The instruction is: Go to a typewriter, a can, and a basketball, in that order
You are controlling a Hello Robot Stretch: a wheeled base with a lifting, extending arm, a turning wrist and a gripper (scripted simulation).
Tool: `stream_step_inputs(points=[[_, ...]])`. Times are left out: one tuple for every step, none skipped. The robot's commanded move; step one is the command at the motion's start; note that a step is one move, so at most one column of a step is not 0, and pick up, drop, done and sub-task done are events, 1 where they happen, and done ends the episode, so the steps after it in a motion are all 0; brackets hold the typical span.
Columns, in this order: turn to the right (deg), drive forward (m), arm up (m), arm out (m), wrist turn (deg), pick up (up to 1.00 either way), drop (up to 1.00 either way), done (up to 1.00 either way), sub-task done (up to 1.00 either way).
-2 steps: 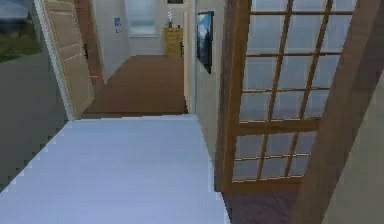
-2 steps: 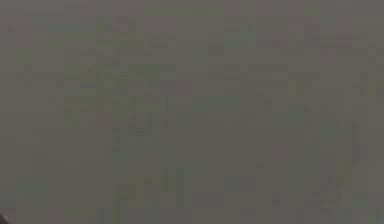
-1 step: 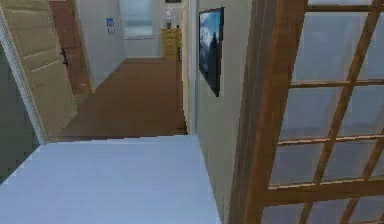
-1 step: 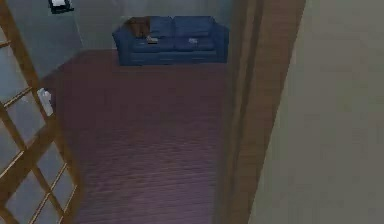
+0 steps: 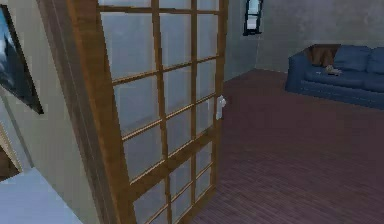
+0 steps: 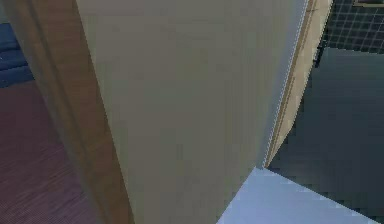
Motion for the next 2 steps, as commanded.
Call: stream_step_inputs(points=[[6.0, 0.00, 0.00, 0.00, 0.0, 0.00, 0.00, 0.00, 0.00], [0.0, 0.75, 0.00, 0.00, 0.0, 0.00, 0.00, 0.00, 0.00]])
